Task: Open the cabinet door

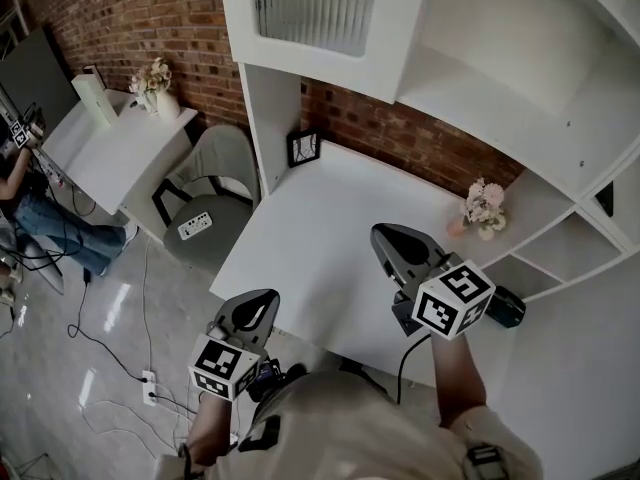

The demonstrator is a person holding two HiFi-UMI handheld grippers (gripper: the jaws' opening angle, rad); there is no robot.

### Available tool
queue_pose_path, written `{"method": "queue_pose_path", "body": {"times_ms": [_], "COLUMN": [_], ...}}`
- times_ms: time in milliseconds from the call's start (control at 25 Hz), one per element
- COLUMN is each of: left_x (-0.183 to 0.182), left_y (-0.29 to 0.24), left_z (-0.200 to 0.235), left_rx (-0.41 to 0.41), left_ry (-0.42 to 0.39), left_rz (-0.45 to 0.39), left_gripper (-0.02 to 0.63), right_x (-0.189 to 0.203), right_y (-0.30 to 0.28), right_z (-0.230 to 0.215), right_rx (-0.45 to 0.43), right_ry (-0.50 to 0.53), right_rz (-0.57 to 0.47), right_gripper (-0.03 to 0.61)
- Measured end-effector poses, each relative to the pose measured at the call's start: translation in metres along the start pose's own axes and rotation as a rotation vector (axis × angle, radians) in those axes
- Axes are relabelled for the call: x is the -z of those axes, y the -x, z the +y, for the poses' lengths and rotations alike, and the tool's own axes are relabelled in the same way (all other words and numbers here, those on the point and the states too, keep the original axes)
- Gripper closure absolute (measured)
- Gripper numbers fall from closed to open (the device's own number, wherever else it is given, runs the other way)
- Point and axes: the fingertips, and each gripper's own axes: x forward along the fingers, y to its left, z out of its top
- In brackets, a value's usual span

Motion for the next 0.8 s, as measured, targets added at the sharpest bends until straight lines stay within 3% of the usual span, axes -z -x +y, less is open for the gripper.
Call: {"method": "queue_pose_path", "body": {"times_ms": [320, 680, 720, 800], "left_x": [-0.003, -0.006, -0.006, -0.005], "left_y": [-0.010, -0.009, -0.009, -0.007], "left_z": [-0.007, -0.004, -0.003, -0.002], "left_rx": [-0.025, -0.033, -0.035, -0.041], "left_ry": [0.004, 0.003, 0.004, 0.006], "left_rz": [0.021, 0.019, 0.019, 0.015], "left_gripper": [0.592, 0.592, 0.592, 0.592], "right_x": [-0.084, -0.142, -0.145, -0.150], "right_y": [-0.015, -0.039, -0.043, -0.050], "right_z": [-0.033, -0.069, -0.071, -0.074], "right_rx": [0.011, 0.156, 0.162, 0.169], "right_ry": [0.081, 0.190, 0.196, 0.204], "right_rz": [-0.140, -0.175, -0.172, -0.162], "right_gripper": [0.549, 0.546, 0.527, 0.414]}}
